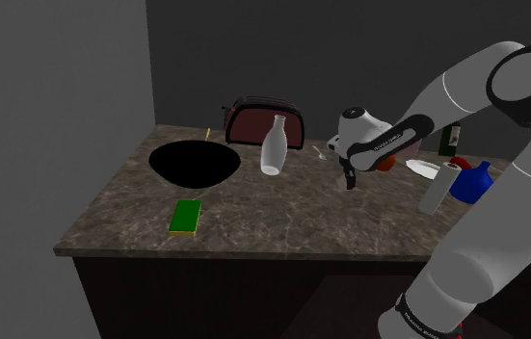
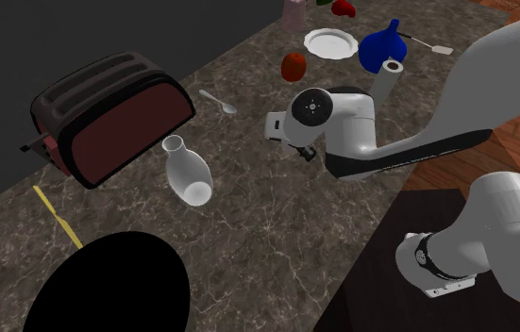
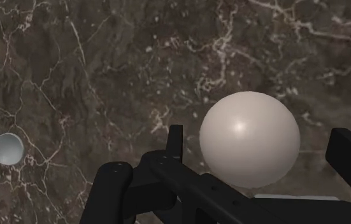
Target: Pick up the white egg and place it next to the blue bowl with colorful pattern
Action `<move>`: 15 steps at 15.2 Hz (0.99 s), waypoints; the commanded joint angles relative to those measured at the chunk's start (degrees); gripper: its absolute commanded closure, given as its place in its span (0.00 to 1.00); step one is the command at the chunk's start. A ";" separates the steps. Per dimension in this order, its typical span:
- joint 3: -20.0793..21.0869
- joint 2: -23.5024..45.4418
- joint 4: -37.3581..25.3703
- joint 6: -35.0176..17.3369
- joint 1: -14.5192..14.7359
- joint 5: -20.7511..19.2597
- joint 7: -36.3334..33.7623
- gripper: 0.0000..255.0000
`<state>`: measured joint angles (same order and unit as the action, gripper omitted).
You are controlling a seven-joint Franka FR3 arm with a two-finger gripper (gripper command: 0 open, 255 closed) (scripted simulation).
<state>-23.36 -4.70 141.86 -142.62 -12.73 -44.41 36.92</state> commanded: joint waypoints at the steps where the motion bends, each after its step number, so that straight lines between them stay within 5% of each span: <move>1: -0.42 1.22 0.04 -1.47 -0.38 -0.54 -0.27 0.00; 8: -0.42 1.21 0.04 -1.46 -0.38 -0.54 -0.27 0.00; 9: -0.42 1.21 0.04 -1.46 -0.38 -0.54 -0.27 1.00; 15: -0.43 1.23 0.03 -1.48 -0.38 -0.54 -0.27 1.00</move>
<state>-23.78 -3.50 141.89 -144.08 -13.11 -44.95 36.65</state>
